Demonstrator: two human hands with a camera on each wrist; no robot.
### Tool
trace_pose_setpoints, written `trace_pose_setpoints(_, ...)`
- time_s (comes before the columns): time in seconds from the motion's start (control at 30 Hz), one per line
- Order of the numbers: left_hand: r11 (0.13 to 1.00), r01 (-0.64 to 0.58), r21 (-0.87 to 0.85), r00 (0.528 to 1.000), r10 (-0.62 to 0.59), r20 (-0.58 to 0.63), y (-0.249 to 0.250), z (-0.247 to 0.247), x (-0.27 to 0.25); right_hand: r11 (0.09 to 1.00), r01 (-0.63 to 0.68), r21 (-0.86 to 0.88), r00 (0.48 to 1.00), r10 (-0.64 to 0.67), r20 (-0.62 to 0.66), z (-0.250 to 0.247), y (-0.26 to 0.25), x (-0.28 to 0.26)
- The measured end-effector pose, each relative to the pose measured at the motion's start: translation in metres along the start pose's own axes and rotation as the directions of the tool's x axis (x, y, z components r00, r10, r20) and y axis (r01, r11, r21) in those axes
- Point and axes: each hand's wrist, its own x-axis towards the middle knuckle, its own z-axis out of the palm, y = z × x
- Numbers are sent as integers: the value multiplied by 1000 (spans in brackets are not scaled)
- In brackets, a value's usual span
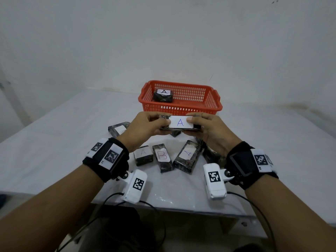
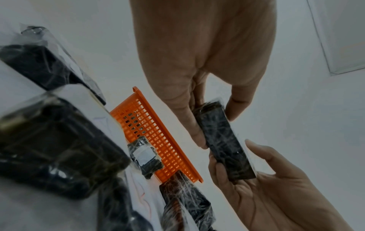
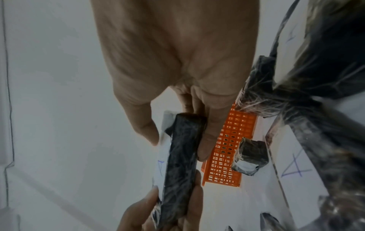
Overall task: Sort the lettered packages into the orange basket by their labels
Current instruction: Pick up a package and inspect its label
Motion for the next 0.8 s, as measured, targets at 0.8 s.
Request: trace_pose_setpoints(0.8, 992, 29, -125, 1000, -29, 6, -3, 3, -3, 1000, 19, -5, 1000, -19, 23, -6, 2, -10)
